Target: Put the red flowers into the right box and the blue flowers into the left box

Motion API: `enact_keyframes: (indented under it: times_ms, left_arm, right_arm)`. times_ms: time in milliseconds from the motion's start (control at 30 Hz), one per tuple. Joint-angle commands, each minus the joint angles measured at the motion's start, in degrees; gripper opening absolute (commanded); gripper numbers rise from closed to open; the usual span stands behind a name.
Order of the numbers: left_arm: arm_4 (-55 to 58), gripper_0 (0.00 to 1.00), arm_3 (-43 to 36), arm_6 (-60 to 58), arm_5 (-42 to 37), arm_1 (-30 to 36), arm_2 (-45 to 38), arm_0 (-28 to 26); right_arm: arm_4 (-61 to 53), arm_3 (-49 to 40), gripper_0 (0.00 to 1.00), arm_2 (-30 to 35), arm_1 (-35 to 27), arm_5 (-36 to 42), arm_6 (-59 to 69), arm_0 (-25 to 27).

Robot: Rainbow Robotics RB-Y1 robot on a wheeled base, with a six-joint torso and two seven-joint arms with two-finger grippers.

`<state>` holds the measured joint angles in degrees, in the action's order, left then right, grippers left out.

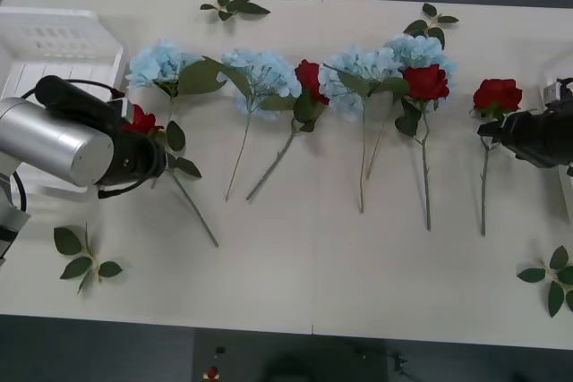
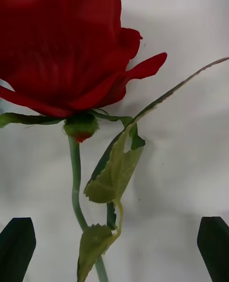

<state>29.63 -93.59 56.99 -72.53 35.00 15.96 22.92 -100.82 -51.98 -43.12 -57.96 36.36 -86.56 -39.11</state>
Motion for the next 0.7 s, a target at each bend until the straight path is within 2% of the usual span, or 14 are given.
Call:
enact_keyframes:
  times_ms: [33, 133, 167, 200, 233, 267, 433, 700]
  left_arm:
    - [-6.0, 1.00, -1.6, -2.9, -2.0, -2.7, -1.4, 1.0]
    - [-8.2, 1.00, -1.2, -3.2, -2.5, -4.2, -1.3, 1.2]
    - [-8.5, 1.00, -1.1, -3.3, -2.5, -4.6, -1.1, 1.2]
    - [-9.0, 1.00, -1.0, -3.3, -2.5, -4.6, -0.9, 1.2]
    - [-9.8, 1.00, -1.0, -3.4, -2.5, -4.9, -0.3, 1.3]
    - [-10.2, 1.00, -0.9, -3.4, -2.5, -4.9, 0.1, 1.4]
    - [-14.4, 1.00, -0.6, -4.8, -2.4, -5.9, 3.0, 2.8]
    - [-15.7, 1.00, 6.8, -5.2, 1.9, -7.8, 3.5, 4.5]
  right_arm:
    - [3.7, 2.6, 1.00, 0.8, 2.1, -1.1, 1.4, -2.8]
    - [4.7, 4.4, 1.00, 0.8, 3.8, -1.3, 1.7, -4.0]
    - [4.7, 4.9, 0.89, 0.8, 4.3, -1.3, 1.9, -4.3]
    - [4.7, 5.2, 0.69, 0.8, 4.6, -1.3, 1.9, -4.5]
    - [4.7, 6.1, 0.21, 0.8, 5.2, -1.3, 2.0, -4.9]
    - [4.7, 6.5, 0.01, 0.8, 5.4, -1.3, 2.0, -5.2]
    - [4.7, 7.8, 0.00, 0.8, 6.1, -1.3, 2.1, -6.2]
    - [4.7, 7.7, 0.00, 0.8, 5.8, -1.3, 1.9, -6.2]
